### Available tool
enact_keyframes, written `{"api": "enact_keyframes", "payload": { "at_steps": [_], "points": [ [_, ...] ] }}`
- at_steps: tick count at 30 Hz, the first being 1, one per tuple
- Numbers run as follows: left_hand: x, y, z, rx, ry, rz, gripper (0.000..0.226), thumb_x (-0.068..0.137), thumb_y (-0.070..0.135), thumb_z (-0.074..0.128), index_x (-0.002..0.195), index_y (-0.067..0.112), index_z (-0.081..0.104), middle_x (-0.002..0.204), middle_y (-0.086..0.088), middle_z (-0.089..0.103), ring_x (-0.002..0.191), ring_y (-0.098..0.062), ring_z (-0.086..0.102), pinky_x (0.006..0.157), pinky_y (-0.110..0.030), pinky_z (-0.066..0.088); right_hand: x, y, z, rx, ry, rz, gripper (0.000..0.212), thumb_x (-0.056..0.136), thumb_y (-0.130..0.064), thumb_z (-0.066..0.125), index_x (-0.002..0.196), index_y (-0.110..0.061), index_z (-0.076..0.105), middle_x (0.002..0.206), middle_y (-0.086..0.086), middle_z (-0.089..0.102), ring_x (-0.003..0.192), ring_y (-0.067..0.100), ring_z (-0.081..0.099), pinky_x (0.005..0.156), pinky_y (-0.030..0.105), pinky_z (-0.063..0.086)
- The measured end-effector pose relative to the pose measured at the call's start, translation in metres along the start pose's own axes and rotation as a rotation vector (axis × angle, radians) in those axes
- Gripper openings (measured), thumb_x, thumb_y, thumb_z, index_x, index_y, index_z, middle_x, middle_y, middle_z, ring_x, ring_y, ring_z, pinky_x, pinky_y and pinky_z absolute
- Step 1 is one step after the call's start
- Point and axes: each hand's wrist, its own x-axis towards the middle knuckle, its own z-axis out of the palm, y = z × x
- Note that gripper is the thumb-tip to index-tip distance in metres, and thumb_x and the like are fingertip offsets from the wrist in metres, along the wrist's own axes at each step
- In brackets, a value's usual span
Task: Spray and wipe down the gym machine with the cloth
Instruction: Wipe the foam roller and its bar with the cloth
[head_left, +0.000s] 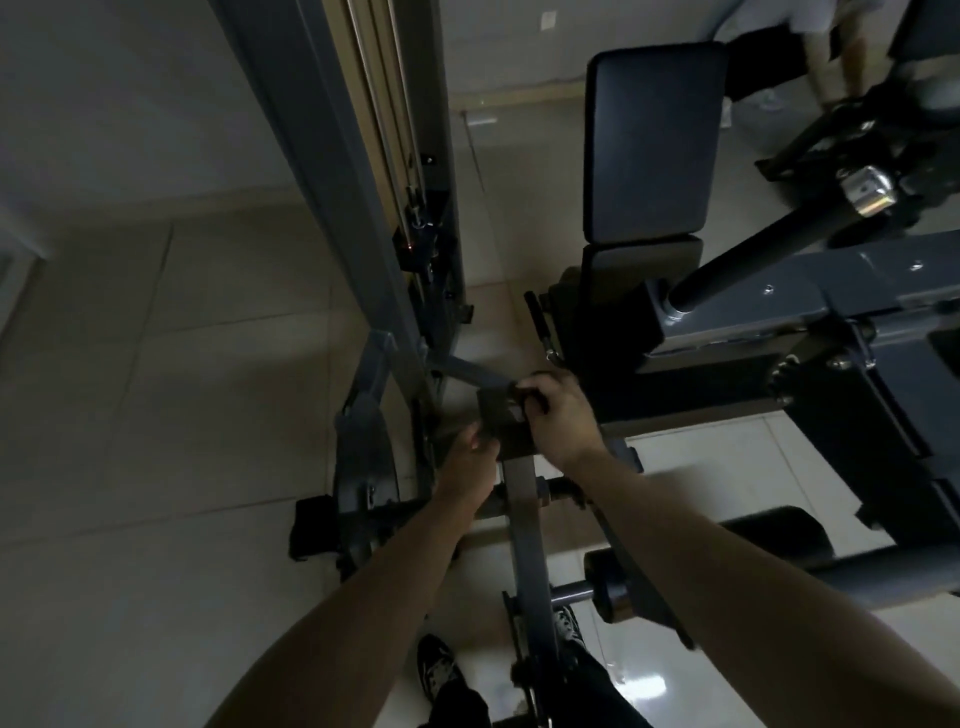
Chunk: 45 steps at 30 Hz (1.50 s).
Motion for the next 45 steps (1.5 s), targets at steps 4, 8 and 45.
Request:
{"api": "enact_keyframes", "payload": {
  "at_steps": [4, 8, 45],
  "points": [
    [0.018, 0.012, 0.016, -0.047, -0.018, 0.023, 0.03, 0.108, 0.013, 0.037, 0.131, 0.027, 0.051, 0.113, 0.005, 0.06, 0.087, -0.003, 0.055, 0.072, -0.011, 0.046, 0.031, 0.015, 0.025, -0.365, -0.295, -0.193, 0.029, 0.1, -0.019, 0.049, 0.118, -0.023, 0.071, 0.127, 0.001, 0.065, 0.118, 0.019, 0.058, 0.107, 0.03, 0.036],
    [0.029, 0.007, 0.022, -0.111, -0.003, -0.015, 0.028, 0.109, 0.022, 0.035, 0.113, 0.041, 0.056, 0.107, 0.017, 0.061, 0.086, 0.011, 0.059, 0.068, -0.01, 0.046, 0.068, 0.023, 0.026, -0.44, -0.446, -0.176, 0.031, 0.102, -0.023, 0.043, 0.121, -0.027, 0.068, 0.127, -0.001, 0.066, 0.12, 0.017, 0.059, 0.117, 0.043, 0.029],
    [0.078, 0.027, 0.049, 0.172, 0.268, -0.052, 0.035, 0.108, 0.016, 0.035, 0.134, 0.017, 0.059, 0.117, -0.008, 0.066, 0.089, -0.014, 0.054, 0.062, -0.015, 0.037, 0.169, 0.059, 0.072, -0.289, -0.577, 0.095, 0.041, 0.099, -0.01, 0.044, 0.139, -0.009, 0.054, 0.135, 0.021, 0.058, 0.119, 0.037, 0.057, 0.097, 0.041, 0.05]
  ]
}}
